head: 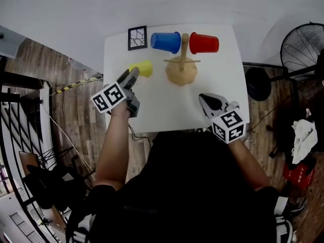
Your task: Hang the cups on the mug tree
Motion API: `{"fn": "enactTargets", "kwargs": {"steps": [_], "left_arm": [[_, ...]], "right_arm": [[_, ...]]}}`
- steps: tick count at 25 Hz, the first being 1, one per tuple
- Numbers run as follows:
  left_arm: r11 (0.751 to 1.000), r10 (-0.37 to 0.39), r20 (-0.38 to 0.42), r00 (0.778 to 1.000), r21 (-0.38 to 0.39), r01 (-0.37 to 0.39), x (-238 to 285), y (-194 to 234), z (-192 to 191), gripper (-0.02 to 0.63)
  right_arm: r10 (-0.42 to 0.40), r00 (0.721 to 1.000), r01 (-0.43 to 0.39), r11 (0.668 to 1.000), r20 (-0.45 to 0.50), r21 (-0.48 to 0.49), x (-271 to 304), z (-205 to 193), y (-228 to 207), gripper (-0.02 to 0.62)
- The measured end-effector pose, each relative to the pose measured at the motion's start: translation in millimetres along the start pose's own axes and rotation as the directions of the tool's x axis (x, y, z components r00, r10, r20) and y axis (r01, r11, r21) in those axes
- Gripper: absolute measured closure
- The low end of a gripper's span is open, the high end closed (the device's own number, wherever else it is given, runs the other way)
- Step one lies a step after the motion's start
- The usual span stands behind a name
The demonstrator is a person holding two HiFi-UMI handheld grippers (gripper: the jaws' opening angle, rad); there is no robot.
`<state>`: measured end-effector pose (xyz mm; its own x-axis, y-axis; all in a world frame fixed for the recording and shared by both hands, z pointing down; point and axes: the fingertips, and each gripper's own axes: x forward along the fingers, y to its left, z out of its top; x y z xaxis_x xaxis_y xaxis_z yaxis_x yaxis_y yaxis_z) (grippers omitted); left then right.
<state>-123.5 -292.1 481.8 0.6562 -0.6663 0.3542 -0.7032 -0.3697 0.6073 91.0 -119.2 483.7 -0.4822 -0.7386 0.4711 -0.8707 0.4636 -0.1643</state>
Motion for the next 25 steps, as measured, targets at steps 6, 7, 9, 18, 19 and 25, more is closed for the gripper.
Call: {"fn": "enactTargets", "kwargs": {"steps": [6, 7, 9, 18, 19, 25], "left_arm": [[0.999, -0.044, -0.019, 0.999, -0.032, 0.044, 21, -15, -2, 0.39], [0.998, -0.053, -0.022, 0.998, -0.041, 0.052, 24, -17, -4, 0.39], [0.996, -0.072, -0.029, 0.997, -0.058, 0.07, 29, -21, -6, 0.39], [0.991, -0.095, -0.082, 0.992, -0.097, 0.087, 60, -27, -28, 0.388], [0.991, -0.099, -0.09, 0.991, -0.098, 0.09, 63, -28, -31, 0.388], [0.991, -0.123, -0.143, 0.982, -0.071, 0.114, 80, -39, -41, 0.388]], "right_arm": [[-0.009, 1.0, 0.009, 1.0, -0.004, 0.021, -4, -5, -5, 0.588], [-0.012, 1.0, 0.012, 1.0, -0.006, 0.027, -5, -7, -6, 0.588], [-0.018, 1.0, 0.018, 0.999, -0.012, 0.037, -7, -11, -8, 0.588], [-0.054, 0.998, 0.055, 0.996, -0.011, 0.067, -18, -19, -20, 0.588], [-0.06, 0.998, 0.06, 0.996, -0.012, 0.072, -19, -20, -22, 0.588], [-0.082, 0.997, 0.082, 0.992, -0.013, 0.091, -22, -23, -27, 0.588]]}}
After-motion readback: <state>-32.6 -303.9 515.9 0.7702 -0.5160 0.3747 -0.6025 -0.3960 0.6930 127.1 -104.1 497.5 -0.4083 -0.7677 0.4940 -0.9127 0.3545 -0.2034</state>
